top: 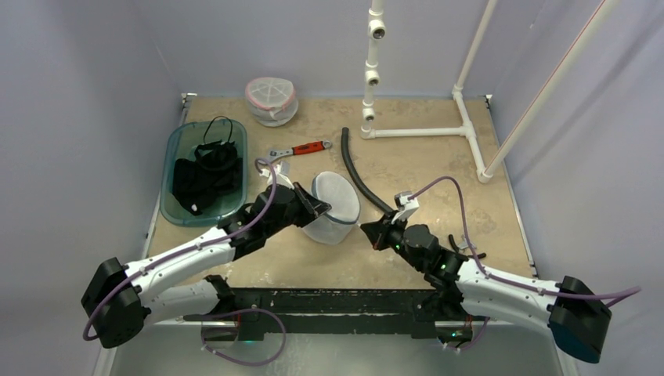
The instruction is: Unzip the laundry bag and remove the bra
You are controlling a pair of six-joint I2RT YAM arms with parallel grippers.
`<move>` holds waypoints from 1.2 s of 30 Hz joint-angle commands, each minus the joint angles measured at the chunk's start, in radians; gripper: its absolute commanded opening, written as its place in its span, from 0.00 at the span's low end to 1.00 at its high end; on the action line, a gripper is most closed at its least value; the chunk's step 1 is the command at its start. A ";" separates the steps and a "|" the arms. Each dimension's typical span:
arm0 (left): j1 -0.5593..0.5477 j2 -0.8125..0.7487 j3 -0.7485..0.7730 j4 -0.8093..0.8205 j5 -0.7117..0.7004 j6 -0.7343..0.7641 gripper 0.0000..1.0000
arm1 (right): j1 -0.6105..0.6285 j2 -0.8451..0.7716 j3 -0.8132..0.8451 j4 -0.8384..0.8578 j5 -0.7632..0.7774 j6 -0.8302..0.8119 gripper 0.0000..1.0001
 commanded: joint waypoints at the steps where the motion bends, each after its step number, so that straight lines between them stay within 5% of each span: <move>1: 0.018 -0.060 0.068 -0.009 0.065 0.108 0.00 | 0.000 -0.002 -0.009 -0.018 0.052 0.024 0.00; 14: 0.034 -0.057 0.268 -0.170 0.209 0.392 0.00 | 0.001 -0.053 -0.003 -0.020 0.097 0.019 0.00; 24: 0.063 0.076 0.286 -0.018 0.428 0.559 0.00 | 0.001 -0.238 -0.042 -0.062 0.087 -0.015 0.00; 31: 0.084 0.020 0.046 0.139 0.288 0.525 0.02 | 0.001 -0.287 -0.079 -0.088 0.046 0.026 0.00; 36: 0.091 -0.008 -0.009 0.101 0.193 0.526 0.23 | 0.003 -0.258 -0.086 -0.068 0.009 0.020 0.00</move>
